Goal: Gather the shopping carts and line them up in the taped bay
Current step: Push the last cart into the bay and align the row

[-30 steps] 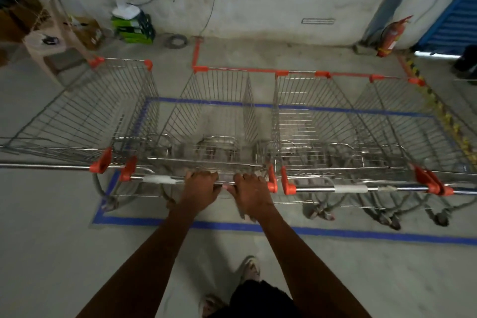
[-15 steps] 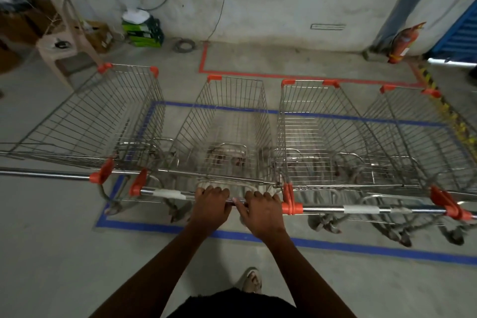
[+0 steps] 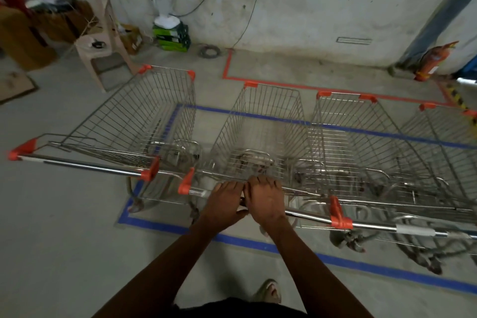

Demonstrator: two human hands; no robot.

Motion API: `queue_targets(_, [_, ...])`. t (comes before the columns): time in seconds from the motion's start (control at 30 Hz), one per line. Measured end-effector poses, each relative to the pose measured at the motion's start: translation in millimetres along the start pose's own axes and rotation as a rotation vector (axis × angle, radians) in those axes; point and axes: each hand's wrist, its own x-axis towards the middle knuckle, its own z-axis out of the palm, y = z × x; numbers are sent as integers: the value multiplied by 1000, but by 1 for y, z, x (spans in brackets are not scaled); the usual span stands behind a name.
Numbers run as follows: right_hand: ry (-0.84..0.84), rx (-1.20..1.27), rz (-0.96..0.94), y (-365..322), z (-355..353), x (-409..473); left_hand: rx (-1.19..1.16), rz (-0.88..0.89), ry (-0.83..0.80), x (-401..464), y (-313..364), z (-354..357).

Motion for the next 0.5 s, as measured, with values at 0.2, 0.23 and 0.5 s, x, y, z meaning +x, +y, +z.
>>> queue_targets(0.2, [135,116,-78,-125,17,25,-57,-55,5,-57,-132,-62])
queue_targets(0.23, [131,139,-91,-150,21,29,-76,-56,21,-71,-156,-73])
queue_targets(0.5, [45,190,-250,-316,46,75,179,-162,-19,-108,-320,-138])
